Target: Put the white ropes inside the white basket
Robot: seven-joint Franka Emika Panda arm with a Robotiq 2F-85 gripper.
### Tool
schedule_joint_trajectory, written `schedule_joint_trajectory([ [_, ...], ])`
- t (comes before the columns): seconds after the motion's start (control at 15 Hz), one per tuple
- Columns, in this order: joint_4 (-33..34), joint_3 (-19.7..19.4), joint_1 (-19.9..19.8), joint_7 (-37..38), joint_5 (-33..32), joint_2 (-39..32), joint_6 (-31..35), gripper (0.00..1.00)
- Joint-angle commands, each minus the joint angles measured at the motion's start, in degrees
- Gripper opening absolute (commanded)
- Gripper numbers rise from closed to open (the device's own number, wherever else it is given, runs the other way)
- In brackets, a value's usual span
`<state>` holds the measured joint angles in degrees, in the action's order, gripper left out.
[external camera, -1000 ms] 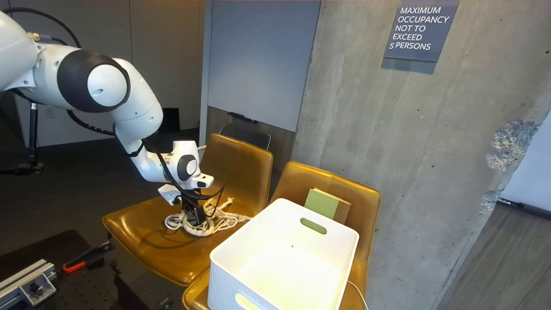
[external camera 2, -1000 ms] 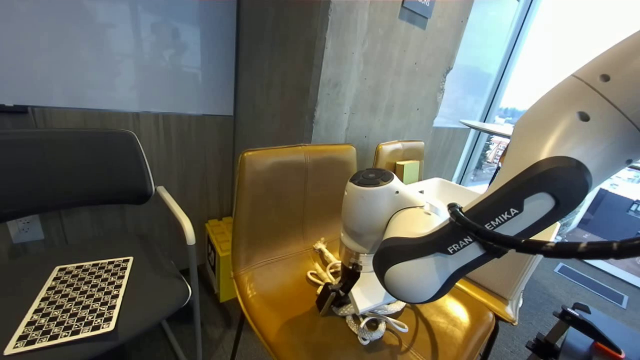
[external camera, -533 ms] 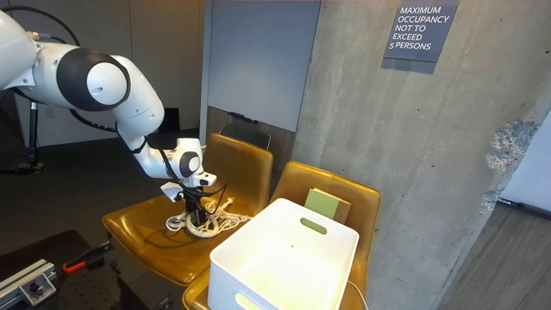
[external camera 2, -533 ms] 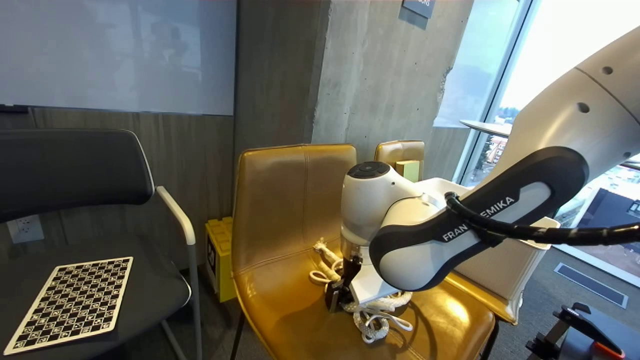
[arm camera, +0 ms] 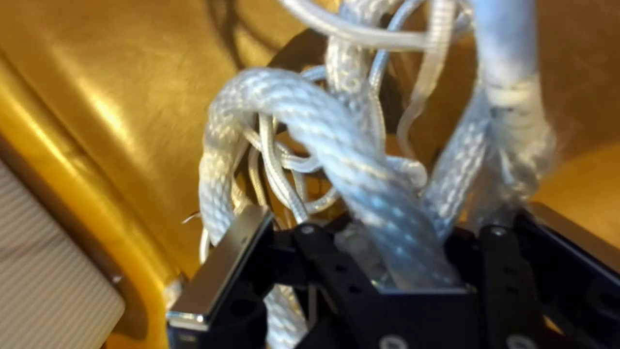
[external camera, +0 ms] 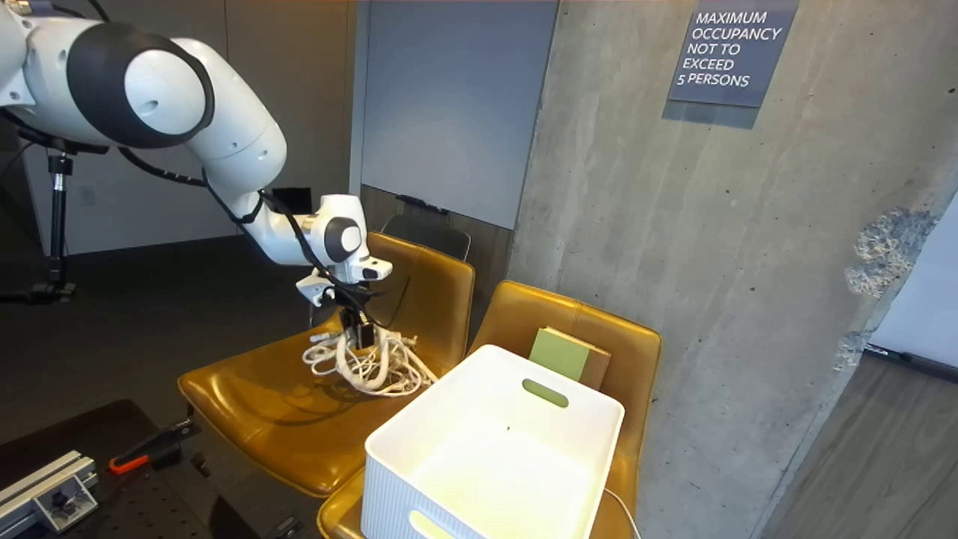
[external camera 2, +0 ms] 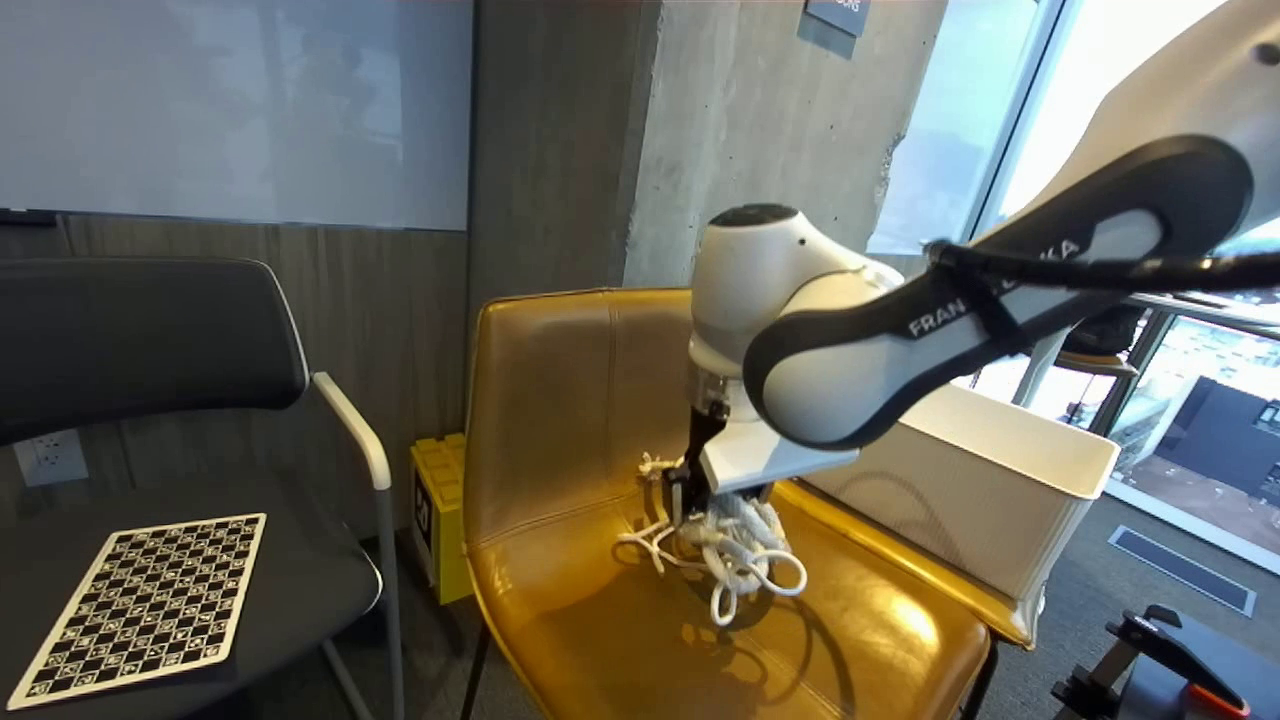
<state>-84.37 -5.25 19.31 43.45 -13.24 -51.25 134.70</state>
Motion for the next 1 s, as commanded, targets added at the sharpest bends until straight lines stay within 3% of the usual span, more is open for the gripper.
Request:
schedule_joint_trajectory([
  [0.0,-0.4,-1.5,-1.0,-1.5,0.6,8.1,-5.3,0.0],
  [0.4,2.0,-3.4,-4.8,-2.1,-0.7,19.3,-11.2,0.0],
  [0.93,12.1,-4.5,-14.9,-4.5,0.2,28.3,-19.6,0.0],
])
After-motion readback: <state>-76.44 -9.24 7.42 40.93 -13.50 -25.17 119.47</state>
